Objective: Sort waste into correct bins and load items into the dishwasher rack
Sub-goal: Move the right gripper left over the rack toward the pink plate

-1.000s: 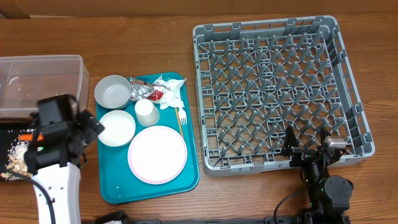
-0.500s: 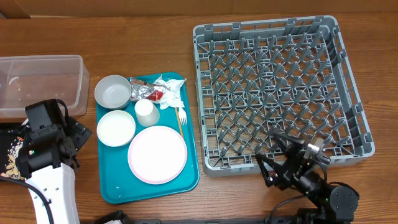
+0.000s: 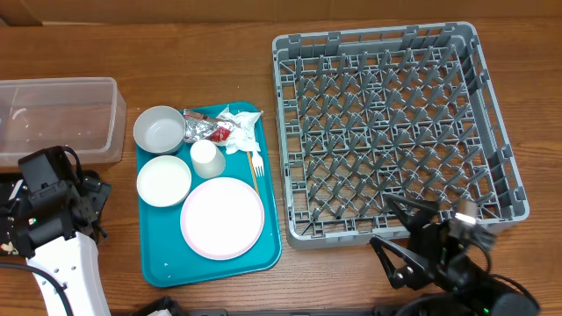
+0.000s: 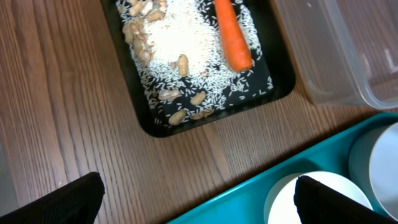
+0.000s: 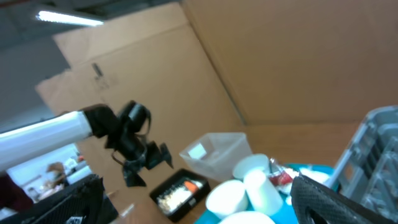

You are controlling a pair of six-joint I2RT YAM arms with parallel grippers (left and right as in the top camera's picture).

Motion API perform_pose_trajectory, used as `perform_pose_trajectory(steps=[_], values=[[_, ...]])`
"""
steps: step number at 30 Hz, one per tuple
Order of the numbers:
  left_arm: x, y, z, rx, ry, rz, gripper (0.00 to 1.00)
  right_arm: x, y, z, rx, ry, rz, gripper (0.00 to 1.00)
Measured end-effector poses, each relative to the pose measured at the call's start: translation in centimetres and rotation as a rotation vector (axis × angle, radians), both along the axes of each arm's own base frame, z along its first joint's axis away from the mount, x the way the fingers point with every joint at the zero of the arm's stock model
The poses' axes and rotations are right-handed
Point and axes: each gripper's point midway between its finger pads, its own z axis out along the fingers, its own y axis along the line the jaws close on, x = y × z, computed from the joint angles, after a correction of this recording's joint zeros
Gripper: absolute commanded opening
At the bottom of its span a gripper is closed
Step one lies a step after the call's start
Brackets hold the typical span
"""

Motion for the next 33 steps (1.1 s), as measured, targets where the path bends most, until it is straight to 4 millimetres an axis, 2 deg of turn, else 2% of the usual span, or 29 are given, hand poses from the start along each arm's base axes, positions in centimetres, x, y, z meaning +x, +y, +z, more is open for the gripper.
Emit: perform_pose_trajectory(steps=[4, 7, 16, 20, 24, 26, 29, 31, 33], values=[[0.0, 0.0, 0.0, -0.009, -0.009, 0.011, 1.0, -0.3, -0.4, 4.0, -0.035, -0.047, -0.056, 0.99], [0.1, -0.2, -0.1, -0.019, -0.015, 0.006, 1.0, 0.5, -0.5, 6.5, -0.057, -0.065, -0.073, 1.0], [0.1, -0.5, -0.3, -0.037, -0.011, 0.0, 1.0, 4.7, 0.1, 10.1, -0.107, -0.008, -0.024, 1.0], [0.0, -0.6, -0.3, -0.039, -0.009, 0.0, 1.0, 5.8, 1.8, 11.6, -0.128, -0.006, 0.052, 1.0], [0.2, -0.8, -0.4, -0.055, -0.017, -0.008, 1.0, 7.4, 3.7, 10.5, -0.176, 0.095, 0.1, 1.0], [0.3, -1.1, -0.5, -0.07, -0.02, -0.014, 1.0, 9.7, 5.2, 8.0, -0.262, 0.2, 0.065, 1.0], [0.2, -1.4, -0.6, -0.083, -0.017, -0.018, 1.0, 11.7, 7.0, 5.0, -0.407, 0.331, -0.009, 1.0], [0.2, -1.4, -0.7, -0.086, -0.015, -0.019, 1.0, 12.8, 9.3, 4.9, -0.484, 0.334, -0.029, 1.0], [0.1, -1.4, -0.7, -0.088, -0.013, -0.019, 1.0, 13.6, 10.8, 4.6, -0.542, 0.341, -0.051, 1.0]])
